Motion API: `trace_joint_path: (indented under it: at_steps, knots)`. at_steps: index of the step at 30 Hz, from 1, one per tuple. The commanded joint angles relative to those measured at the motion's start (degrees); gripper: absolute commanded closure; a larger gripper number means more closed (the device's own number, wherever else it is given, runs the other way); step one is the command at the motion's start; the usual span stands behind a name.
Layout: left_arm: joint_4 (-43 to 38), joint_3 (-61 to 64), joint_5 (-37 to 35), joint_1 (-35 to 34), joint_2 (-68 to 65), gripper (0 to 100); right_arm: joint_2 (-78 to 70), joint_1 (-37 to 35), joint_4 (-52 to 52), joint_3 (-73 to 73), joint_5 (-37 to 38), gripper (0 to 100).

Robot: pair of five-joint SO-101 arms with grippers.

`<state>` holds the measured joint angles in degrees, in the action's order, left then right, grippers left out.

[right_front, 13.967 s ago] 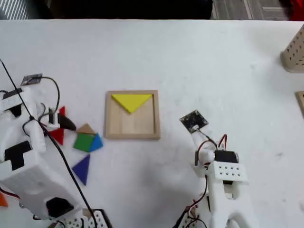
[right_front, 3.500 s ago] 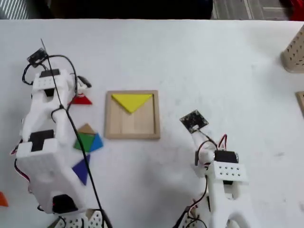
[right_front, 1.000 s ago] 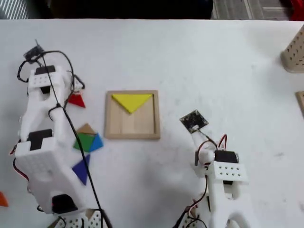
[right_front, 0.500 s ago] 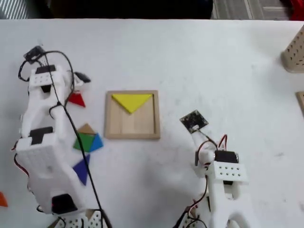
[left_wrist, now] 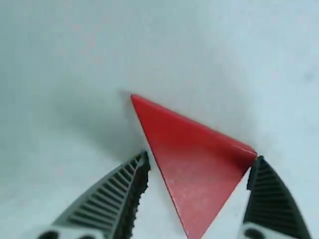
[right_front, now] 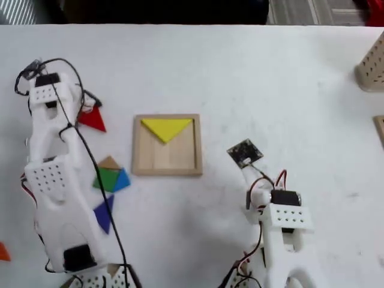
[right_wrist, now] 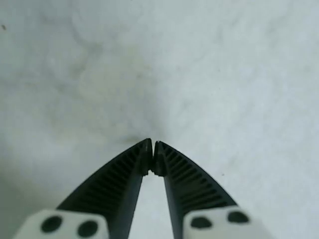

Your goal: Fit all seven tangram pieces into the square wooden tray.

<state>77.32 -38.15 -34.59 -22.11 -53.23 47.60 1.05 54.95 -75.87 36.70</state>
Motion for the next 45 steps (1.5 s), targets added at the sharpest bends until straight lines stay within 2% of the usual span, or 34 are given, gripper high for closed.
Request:
trace_joint_path:
  at_steps: [1,7,16,19,22,24,32,37,45]
  knots:
    - [5.36,-12.57,1.58,1.45,-6.55,69,0.31,-0.57,0.4,0.35,0.7,98.1]
    - [13.8,-26.29,1.58,2.33,-14.29,69,0.31,-0.57,0.4,0.35,0.7,98.1]
    - [22.33,-43.25,1.76,2.42,-22.99,69,0.31,-0.57,0.4,0.35,0.7,98.1]
    - [24.09,-48.62,4.4,2.51,-25.27,79,0.31,-0.57,0.4,0.35,0.7,98.1]
    - [24.62,-53.01,9.23,2.51,-27.21,98,0.31,-0.57,0.4,0.35,0.7,98.1]
    - [24.7,-54.59,10.64,2.51,-28.18,95,0.31,-0.57,0.4,0.35,0.7,98.1]
    - [25.32,-55.3,10.9,2.51,-28.26,98,0.31,-0.57,0.4,0.35,0.7,98.1]
    - [25.41,-53.63,14.51,2.33,-24.4,98,0.31,-0.66,0.22,0.35,0.7,98.1]
    - [25.14,-38.51,14.59,2.07,-4.26,98,0.31,-0.66,0.13,0.35,0.7,98.1]
